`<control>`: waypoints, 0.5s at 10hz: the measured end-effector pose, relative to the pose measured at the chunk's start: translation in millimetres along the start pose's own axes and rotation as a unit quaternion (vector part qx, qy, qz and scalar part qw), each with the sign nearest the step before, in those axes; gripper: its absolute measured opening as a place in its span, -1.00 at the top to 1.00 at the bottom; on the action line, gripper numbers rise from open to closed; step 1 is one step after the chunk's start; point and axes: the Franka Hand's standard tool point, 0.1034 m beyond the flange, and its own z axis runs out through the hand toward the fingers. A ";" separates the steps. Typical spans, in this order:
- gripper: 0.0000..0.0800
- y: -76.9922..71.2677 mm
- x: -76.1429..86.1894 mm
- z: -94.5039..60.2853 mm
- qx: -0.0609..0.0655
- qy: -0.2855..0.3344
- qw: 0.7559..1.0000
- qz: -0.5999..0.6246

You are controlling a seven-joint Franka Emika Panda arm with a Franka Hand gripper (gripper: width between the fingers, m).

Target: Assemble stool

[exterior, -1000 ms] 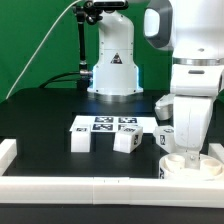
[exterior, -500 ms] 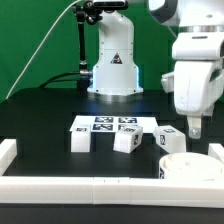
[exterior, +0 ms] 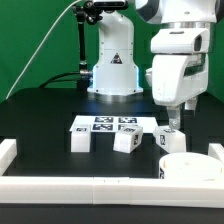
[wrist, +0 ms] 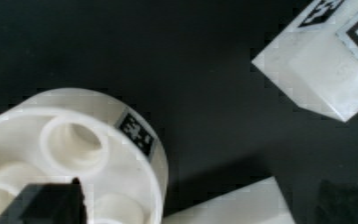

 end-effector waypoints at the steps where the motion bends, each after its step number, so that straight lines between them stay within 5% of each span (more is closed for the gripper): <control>1: -0.62 0.1 -0.4 0.3 0.000 0.000 1.000 -0.001; 5: -0.62 6.6 -17.6 8.4 0.001 0.007 0.962 0.272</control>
Offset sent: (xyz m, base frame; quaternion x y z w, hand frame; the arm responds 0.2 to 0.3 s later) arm -0.0091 -0.0336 0.0035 -0.0749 -0.0164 0.3471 0.9347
